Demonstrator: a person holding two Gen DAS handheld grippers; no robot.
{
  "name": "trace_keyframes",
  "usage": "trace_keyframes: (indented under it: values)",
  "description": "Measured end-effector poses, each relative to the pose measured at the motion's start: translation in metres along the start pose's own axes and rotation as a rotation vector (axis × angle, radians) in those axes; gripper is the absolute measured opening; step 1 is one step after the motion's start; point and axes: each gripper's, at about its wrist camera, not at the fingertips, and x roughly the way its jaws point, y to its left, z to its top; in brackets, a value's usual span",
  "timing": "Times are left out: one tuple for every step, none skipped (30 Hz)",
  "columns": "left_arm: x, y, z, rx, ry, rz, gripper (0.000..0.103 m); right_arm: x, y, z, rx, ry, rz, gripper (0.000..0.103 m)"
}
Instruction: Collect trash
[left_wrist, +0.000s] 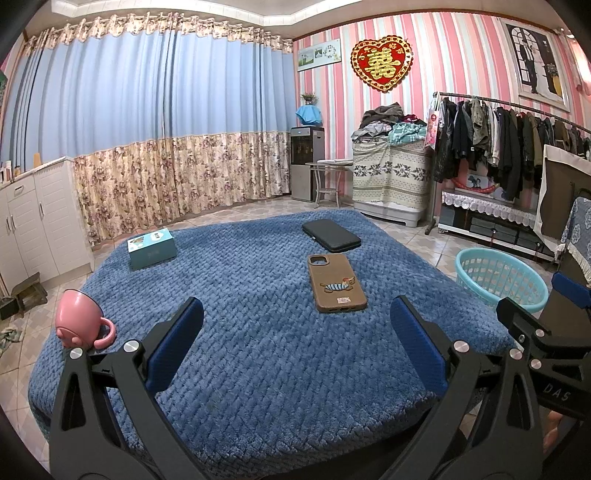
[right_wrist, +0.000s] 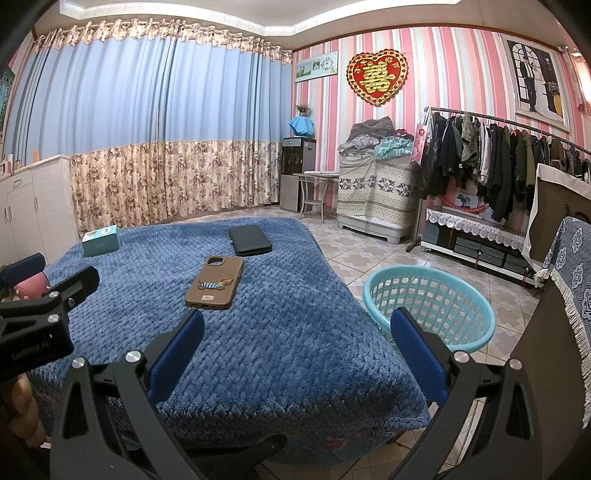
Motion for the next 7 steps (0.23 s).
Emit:
trace_keyframes:
  values:
    - [0.0001,-0.0004,-0.0002,0.000,0.001,0.000,0.098,0.0002,-0.0001,0.0007,0.000,0.000,0.000,0.099]
    - [0.0003,0.0003,0.0004,0.001,0.001,-0.002,0.098,0.0003,-0.0001,0.0008,0.000,0.000,0.000,0.099]
    - [-0.0004,0.0003,0.0007,0.003,0.001,-0.003,0.098,0.0003,-0.0001,0.0007,0.000,0.000,0.000,0.099]
    - [-0.0005,-0.0001,0.0006,0.005,0.001,-0.003,0.098,0.0004,-0.0001,0.0007,0.000,0.000,0.000,0.099]
    - [-0.0007,-0.0001,0.0009,0.007,0.000,-0.004,0.098,0.0004,-0.0001,0.0008,-0.001,0.000,0.000,0.099]
    - [-0.0010,-0.0005,0.0008,0.011,-0.001,-0.002,0.098,0.0003,-0.0001,0.0006,0.000,0.000,0.000,0.099]
    - [-0.0014,0.0002,0.0013,0.013,-0.002,-0.002,0.098,0.0006,0.0000,0.0011,0.000,0.001,-0.001,0.099]
